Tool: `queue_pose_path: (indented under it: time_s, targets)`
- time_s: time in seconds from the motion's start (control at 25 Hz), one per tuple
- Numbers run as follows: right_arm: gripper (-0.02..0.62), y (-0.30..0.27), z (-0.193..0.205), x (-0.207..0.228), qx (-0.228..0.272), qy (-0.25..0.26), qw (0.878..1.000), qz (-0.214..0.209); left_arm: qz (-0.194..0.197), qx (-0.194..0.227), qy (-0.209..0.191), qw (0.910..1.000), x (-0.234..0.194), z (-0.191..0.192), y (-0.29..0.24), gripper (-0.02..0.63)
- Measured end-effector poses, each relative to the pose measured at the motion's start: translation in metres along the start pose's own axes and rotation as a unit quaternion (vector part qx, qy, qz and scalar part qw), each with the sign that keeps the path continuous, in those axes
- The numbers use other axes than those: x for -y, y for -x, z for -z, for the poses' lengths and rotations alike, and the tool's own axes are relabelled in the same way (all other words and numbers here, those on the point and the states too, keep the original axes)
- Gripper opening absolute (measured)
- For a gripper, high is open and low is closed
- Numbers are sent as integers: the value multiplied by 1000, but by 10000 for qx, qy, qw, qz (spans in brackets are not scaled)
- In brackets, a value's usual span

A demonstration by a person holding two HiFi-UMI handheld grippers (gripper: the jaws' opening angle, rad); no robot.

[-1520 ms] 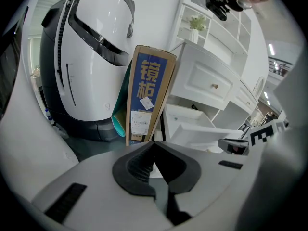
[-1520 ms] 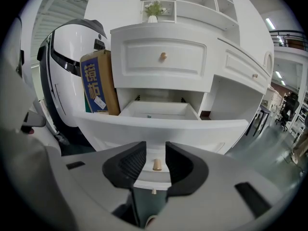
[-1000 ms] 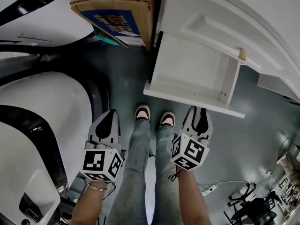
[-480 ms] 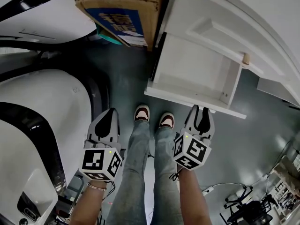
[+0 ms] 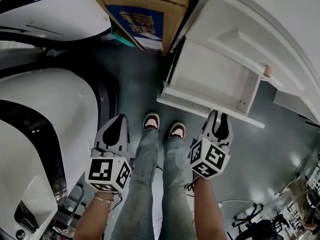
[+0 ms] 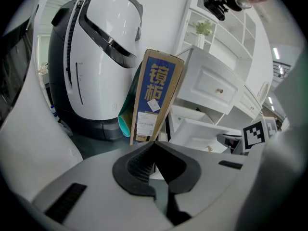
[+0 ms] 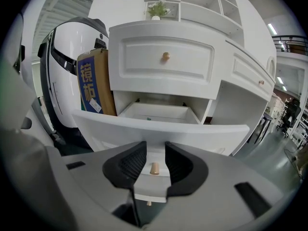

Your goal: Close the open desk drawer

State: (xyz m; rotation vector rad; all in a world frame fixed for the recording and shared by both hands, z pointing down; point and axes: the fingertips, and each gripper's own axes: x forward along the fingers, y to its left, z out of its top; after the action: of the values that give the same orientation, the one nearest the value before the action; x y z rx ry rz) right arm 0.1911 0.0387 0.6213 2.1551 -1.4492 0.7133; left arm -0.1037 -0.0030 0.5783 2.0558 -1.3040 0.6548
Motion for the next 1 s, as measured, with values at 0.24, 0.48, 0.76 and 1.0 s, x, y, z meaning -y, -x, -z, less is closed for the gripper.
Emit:
queue_pose_path:
  time_s: [0.24,0.48,0.76,1.0]
  targets:
    - [130,-9,-7,1,33,14,10000,-38,-39,39,65,10000,-3,2,3,12]
    - [130,-18,-14,2,63,-8,10000,-40,-52,78,86,9999,-5,1,5,12]
    - [130,-30,-23,4,104,30,9999,-66,-111,135,138,9998,-8,0,4,12]
    - [127,-39,-31,5,147,66,9998,-74,-165,179,208,9995,-11,-3,1,12]
